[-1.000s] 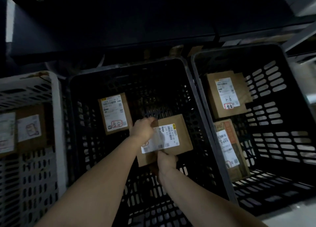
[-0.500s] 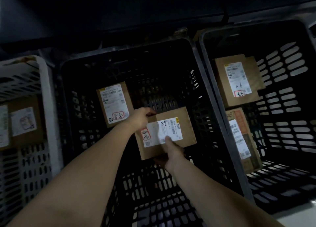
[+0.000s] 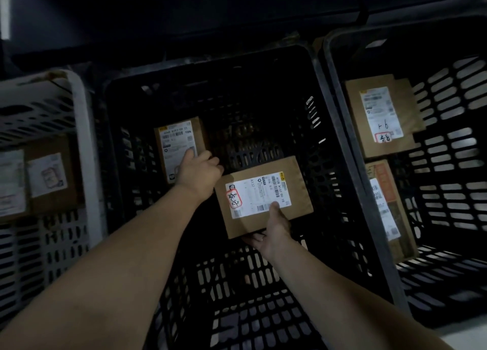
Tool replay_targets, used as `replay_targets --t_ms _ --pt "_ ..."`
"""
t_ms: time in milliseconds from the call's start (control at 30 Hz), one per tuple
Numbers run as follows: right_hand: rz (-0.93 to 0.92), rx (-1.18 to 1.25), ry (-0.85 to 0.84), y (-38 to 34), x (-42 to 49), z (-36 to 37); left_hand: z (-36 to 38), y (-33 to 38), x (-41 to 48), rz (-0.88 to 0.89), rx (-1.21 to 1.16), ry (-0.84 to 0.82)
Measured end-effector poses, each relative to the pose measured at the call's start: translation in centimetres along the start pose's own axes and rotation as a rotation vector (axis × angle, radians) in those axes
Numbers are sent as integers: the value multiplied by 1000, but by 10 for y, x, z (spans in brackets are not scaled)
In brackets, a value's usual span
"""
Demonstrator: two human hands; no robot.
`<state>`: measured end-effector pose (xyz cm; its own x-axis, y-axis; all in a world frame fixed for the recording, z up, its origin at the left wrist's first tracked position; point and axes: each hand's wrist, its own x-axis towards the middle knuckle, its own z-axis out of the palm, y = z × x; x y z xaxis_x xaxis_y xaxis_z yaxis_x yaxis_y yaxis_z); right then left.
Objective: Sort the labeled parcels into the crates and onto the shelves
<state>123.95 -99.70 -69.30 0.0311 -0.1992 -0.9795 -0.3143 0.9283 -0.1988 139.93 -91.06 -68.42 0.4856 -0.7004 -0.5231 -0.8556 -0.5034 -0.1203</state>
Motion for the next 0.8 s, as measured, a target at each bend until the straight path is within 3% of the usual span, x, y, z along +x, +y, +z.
replay_targets --t_ms 200,600,733,800 --pt "12 41 -45 3 3 -2 4 9 6 -80 28 22" --pt "-36 105 -40 21 -6 3 16 0 13 -65 -12 203" --pt "-35 140 -37 20 -9 4 30 -11 19 -126 -382 22" --pt "-31 146 -21 18 -11 6 34 -15 23 -179 -532 16"
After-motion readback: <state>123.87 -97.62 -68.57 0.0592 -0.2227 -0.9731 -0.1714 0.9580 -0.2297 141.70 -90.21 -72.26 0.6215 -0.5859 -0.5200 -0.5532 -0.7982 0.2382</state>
